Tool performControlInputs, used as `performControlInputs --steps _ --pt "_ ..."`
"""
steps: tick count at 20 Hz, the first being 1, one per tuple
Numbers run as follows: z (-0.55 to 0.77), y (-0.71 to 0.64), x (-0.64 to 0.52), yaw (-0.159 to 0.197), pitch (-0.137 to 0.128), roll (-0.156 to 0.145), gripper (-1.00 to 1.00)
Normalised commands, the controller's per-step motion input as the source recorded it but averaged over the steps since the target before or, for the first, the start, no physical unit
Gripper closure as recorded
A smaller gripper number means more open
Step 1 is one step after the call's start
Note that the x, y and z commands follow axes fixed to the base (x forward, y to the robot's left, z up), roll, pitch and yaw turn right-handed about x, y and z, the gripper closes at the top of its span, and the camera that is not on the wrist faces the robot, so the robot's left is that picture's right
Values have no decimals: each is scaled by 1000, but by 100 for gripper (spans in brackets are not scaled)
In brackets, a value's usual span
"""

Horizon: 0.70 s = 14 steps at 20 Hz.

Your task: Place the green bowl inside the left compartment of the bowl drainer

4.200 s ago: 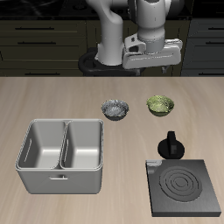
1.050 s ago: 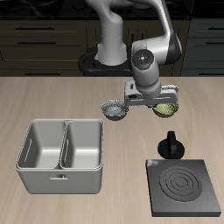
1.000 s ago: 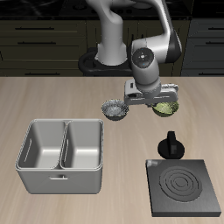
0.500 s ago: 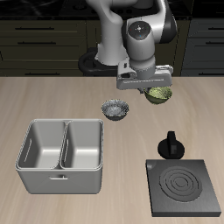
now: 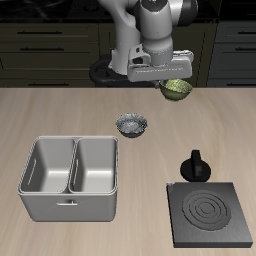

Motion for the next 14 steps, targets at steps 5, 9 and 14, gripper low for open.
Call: performControlInputs --steps 5,9,14 --pt "105 -172 2 7 -5 -10 100" --pt "225 -481 -78 -29 -21 -40 100" --pt "319 -474 -154 15 -65 -64 100"
